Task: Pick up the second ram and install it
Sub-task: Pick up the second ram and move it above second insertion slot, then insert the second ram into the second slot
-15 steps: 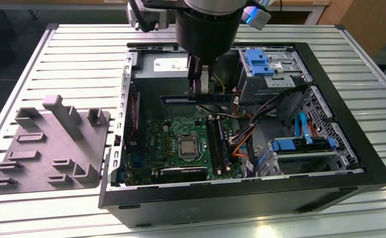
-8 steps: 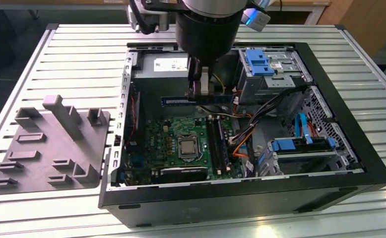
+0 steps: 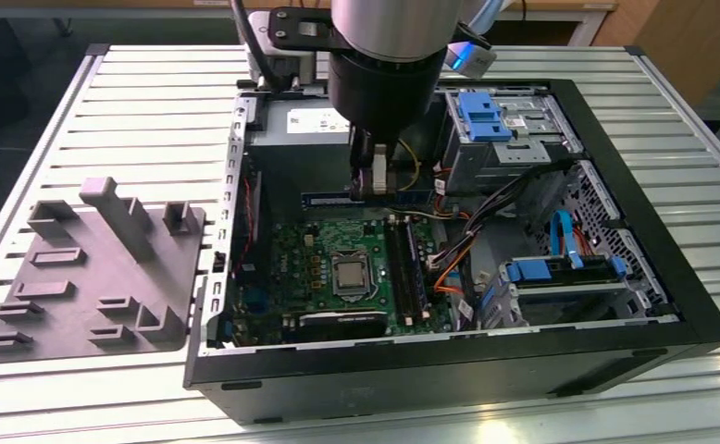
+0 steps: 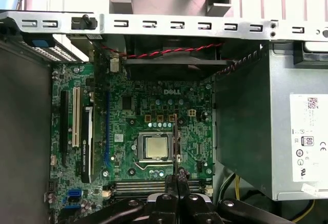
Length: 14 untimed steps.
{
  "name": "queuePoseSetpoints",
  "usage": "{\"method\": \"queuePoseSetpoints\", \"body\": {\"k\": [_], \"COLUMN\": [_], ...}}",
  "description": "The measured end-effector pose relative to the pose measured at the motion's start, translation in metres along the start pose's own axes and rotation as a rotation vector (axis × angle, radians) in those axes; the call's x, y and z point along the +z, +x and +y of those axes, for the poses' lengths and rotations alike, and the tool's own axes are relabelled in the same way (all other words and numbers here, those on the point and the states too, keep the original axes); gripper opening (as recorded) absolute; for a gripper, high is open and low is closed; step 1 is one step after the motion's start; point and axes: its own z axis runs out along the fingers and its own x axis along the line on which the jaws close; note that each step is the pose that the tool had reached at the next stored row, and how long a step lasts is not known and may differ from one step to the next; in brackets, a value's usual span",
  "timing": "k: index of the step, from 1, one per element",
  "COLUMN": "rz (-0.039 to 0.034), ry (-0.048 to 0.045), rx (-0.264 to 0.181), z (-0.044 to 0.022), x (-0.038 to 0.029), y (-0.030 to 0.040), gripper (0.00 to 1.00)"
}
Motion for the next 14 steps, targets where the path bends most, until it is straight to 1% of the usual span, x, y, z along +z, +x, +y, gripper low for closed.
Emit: {"method": "queuePoseSetpoints", "body": {"k": [5, 14], "rz": [0.0, 0.0], "ry": [0.0, 0.0], "rx": [0.0, 0.0], "z": [-0.0001, -0.0002], "x": [0.0024, 0.0032], "y": [0.0002, 0.0003], "gripper": [0.12, 0.12]}}
